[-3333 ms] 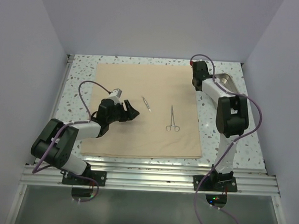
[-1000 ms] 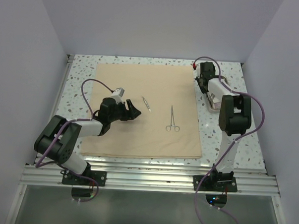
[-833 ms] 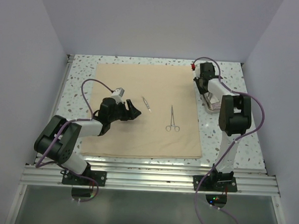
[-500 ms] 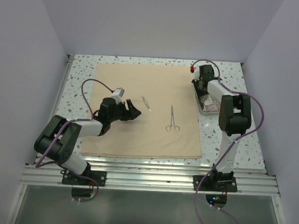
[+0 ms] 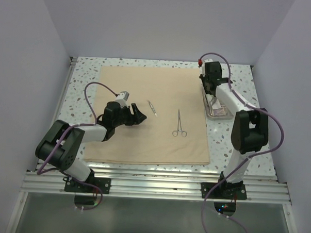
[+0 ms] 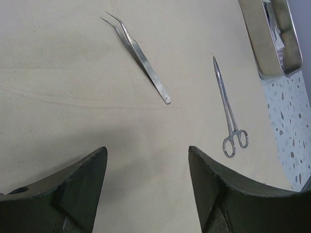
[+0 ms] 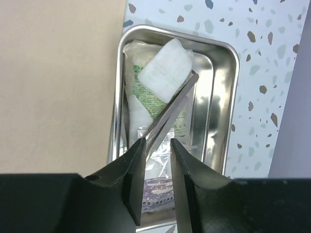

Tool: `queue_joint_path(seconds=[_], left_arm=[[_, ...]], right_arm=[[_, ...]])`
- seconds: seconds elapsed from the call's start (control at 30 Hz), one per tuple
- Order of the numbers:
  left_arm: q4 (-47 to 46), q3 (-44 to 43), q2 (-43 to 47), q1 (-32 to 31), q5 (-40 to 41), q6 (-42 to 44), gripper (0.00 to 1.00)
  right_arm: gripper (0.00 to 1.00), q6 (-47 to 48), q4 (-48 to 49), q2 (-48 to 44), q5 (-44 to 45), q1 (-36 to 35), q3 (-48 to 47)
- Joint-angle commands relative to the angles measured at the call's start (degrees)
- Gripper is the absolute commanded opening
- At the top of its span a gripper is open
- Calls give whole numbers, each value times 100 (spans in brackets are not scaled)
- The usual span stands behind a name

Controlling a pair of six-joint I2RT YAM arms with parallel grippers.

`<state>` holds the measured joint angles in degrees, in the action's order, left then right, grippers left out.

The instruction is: Prepare the surgical pack

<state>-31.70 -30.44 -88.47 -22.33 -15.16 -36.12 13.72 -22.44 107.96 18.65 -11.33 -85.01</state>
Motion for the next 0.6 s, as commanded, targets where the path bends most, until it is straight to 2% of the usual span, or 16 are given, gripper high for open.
queue_joint_path(seconds=[0.0, 0.13, 0.23, 0.27, 0.3, 0.33, 0.4, 0.5, 0.57], left_arm=[[-126, -103, 180, -35, 109, 210, 72], [-108, 28, 382, -35, 355, 105, 72], [-126, 125, 532, -26, 592, 61, 72], [-56, 134, 593, -17, 654, 61, 72], [-38, 143, 620, -17, 724, 52, 72], [-38, 169, 646, -9, 760, 44, 72], [-29, 187, 682, 44, 743, 9, 72], [-38, 196, 655, 88, 698, -36, 72], [-29, 196, 664, 97, 681, -44, 72]], right_arm=[[31, -325, -145, -407, 368, -386, -76], [31, -763, -148, -364, -177, -1316, -42], [34, -1185, -15, -189, -467, -1687, -68], [37, -1605, -128, -83, -790, -1714, -312], [58, -1792, -399, 126, -1106, -1714, -462], [72, -1872, -428, 233, -1388, -1723, -577], [82, -2109, -97, 339, -1854, -1767, -569], [82, -2189, 326, 480, -1901, -1995, -428], [80, -2224, 302, 785, -1883, -2145, -664]])
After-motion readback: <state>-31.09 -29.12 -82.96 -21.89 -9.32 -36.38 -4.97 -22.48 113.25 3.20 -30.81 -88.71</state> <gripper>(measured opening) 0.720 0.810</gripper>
